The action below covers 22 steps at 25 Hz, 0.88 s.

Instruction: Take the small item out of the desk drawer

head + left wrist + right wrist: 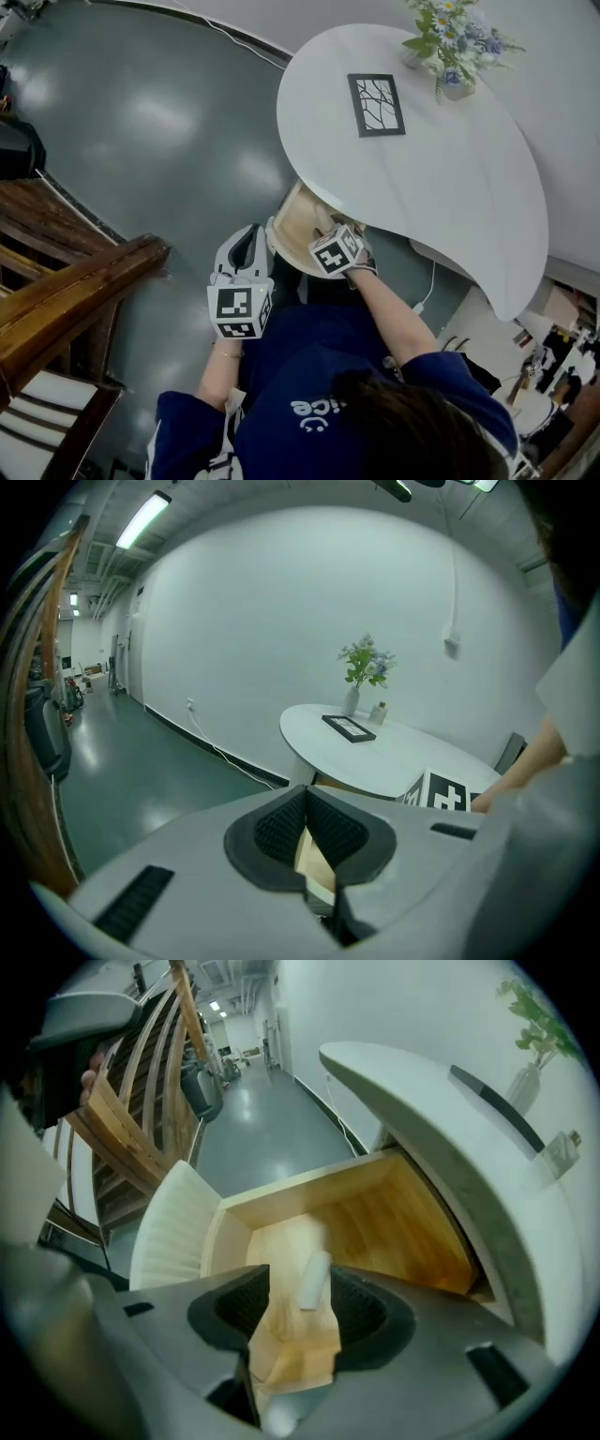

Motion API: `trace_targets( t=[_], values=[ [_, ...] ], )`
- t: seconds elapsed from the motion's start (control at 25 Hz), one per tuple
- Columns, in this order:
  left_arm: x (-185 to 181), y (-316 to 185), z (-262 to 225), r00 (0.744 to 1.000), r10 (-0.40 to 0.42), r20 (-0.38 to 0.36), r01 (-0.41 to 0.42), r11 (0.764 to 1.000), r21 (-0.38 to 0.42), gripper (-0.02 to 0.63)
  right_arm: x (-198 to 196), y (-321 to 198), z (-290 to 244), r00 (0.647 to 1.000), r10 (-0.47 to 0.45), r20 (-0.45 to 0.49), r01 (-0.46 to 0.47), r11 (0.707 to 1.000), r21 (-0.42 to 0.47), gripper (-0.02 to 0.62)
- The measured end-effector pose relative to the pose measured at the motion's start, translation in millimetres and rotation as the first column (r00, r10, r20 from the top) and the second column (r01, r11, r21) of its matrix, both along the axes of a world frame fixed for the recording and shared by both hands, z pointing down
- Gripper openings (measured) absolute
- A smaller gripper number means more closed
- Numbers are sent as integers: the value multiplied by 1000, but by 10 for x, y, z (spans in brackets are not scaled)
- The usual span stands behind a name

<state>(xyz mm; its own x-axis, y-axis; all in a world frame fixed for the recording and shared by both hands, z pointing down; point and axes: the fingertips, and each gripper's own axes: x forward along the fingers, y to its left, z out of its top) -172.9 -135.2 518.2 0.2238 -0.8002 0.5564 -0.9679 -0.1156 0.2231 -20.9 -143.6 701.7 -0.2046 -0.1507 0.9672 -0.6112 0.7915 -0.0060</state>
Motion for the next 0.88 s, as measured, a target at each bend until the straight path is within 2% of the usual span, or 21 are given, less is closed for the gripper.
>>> trace_targets(
  t=[0.48, 0.88],
  values=[
    [80, -28, 22, 998, -56, 11, 56, 998, -18, 4, -65, -55, 382, 988, -132, -81, 128, 990, -52, 242],
    [-111, 168, 77, 983, -181, 40, 183, 981, -59, 5, -6, -22, 727, 958, -240, -156, 225, 968, -108, 249]
  ],
)
